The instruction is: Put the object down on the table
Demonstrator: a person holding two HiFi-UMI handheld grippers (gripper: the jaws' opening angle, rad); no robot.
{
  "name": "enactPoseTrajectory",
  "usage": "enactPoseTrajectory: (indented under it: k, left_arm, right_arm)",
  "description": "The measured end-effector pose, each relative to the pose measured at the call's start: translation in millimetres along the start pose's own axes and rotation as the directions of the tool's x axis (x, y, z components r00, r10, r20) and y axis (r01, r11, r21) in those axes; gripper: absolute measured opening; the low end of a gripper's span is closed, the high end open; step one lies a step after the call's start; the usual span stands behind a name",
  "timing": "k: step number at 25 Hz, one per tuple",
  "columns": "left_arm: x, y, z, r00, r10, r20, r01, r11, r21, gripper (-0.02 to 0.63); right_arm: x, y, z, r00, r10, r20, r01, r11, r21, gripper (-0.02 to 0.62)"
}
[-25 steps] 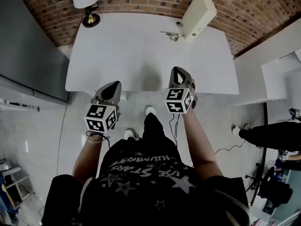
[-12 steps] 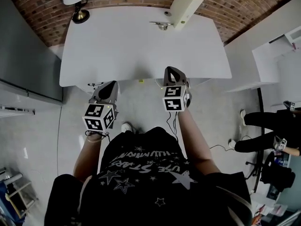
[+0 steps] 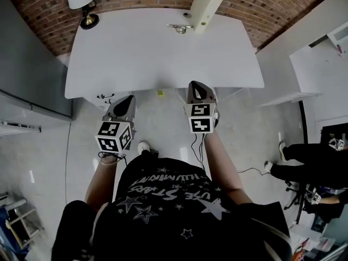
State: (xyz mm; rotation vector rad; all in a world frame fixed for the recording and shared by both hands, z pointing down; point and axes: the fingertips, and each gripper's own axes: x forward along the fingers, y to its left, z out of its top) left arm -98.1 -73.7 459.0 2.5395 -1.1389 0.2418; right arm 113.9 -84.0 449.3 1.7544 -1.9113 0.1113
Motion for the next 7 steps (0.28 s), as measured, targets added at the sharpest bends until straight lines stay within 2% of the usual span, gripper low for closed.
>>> enactPoseTrajectory:
  k: [7]
  left_arm:
    - [-3, -52, -11, 1.0, 0.01, -0.002, -0.01, 1.0, 0.013, 0.02]
  right_arm:
    - [-44, -24, -22, 0.998, 0.03, 0.051, -0.033, 0.997, 0.065, 0.002]
